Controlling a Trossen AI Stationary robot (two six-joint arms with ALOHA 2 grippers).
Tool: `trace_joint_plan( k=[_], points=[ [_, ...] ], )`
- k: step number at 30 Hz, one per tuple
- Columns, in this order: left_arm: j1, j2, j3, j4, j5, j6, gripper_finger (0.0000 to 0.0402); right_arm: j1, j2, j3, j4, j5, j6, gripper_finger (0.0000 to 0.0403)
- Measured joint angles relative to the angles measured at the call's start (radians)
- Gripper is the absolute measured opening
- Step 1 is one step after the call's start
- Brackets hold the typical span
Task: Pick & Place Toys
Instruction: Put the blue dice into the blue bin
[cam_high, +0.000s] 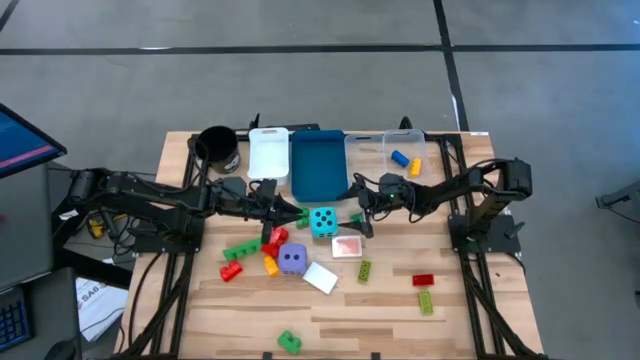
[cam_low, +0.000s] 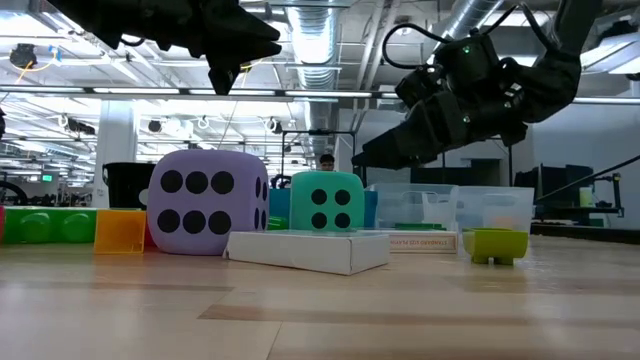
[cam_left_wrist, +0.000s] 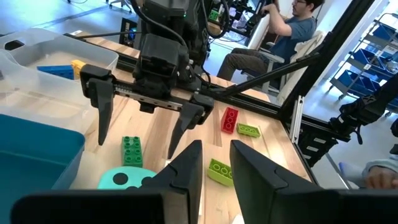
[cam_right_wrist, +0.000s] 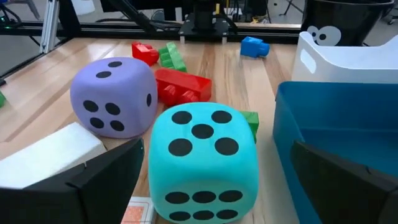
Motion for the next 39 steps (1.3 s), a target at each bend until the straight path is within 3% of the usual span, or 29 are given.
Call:
trace_joint_plan(
  k=[22, 26, 33, 39],
  points=[
    [0.0, 0.0, 0.0, 0.0, 0.001, 0.0, 0.0076, 0.025, 0.0, 0.005, -0.045, 0.0, -0.024, 0.04],
    [0.0, 0.0, 0.0, 0.0, 0.001, 0.0, 0.0076, 0.054, 0.0, 0.056, -0.098, 0.003, -0.033, 0.04],
    [-0.001, 0.0, 0.0, 0.0, 0.002, -0.003, 0.0076, 0.043, 0.008, 0.142, -0.267, 0.13, -0.027, 0.04],
    [-0.002, 0.0, 0.0, 0.0, 0.002, -0.003, 0.0076, 0.012, 0.007, 0.147, -0.336, 0.125, -0.014, 0.04]
  ],
)
